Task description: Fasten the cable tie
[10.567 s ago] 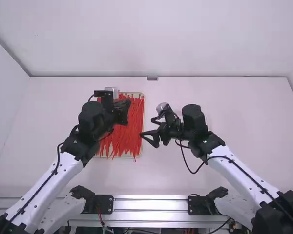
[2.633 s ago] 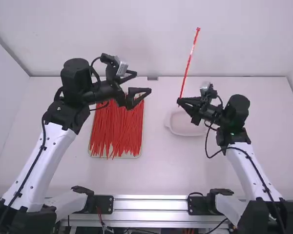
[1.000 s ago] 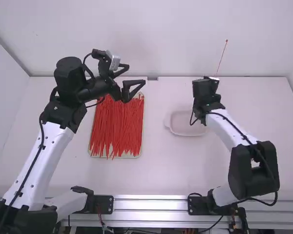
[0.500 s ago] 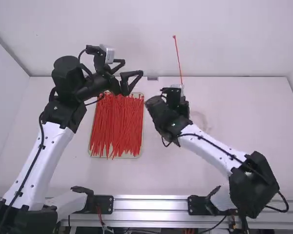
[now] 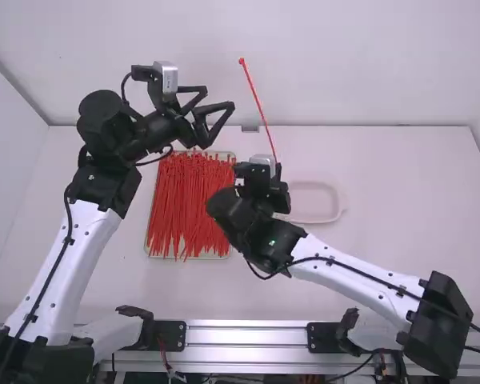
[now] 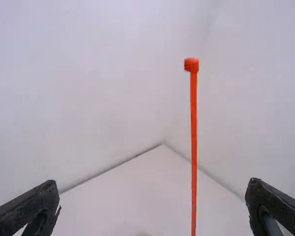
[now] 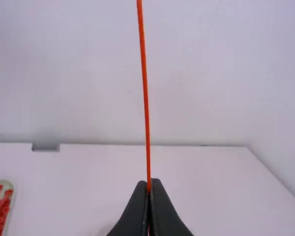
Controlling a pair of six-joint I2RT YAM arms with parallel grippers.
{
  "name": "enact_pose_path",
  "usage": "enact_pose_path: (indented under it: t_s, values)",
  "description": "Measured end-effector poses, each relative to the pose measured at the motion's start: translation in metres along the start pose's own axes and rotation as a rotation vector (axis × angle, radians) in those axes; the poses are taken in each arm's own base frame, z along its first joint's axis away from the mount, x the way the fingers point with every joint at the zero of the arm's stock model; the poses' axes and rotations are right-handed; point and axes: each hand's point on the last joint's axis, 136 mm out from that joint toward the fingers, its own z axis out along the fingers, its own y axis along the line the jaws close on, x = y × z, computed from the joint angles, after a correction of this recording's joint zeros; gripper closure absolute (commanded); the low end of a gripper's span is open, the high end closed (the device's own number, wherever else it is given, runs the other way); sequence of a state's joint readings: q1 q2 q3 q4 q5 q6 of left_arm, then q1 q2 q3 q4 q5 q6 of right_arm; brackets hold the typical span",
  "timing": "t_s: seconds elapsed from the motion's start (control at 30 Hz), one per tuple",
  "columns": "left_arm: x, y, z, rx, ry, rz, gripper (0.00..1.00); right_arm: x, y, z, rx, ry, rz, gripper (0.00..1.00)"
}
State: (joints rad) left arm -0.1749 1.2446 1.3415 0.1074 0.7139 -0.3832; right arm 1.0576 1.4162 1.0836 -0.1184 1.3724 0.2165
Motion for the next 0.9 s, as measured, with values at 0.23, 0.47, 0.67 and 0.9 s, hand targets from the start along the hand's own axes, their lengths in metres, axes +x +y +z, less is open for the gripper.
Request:
enact_pose_path:
  t_s: [0.23, 0.47, 0.67, 0.9]
  values:
    - [-0.011, -0.011, -0.001, 0.054, -0.037, -0.023, 0.02, -0.008, 0.004, -0.015, -0.006, -0.033, -0.014, 1.00]
    - [-0.024, -0.016, -0.002, 0.071, -0.082, -0.033, 0.17, -0.012, 0.007, -0.024, -0.013, -0.051, -0.030, 1.00]
    - [-0.036, -0.019, -0.003, 0.076, -0.131, -0.064, 0.45, -0.013, 0.007, -0.024, -0.013, -0.053, -0.022, 1.00]
    - [-0.038, -0.014, -0.002, 0.048, -0.143, -0.098, 0.51, -0.015, 0.012, -0.032, -0.034, -0.063, -0.015, 1.00]
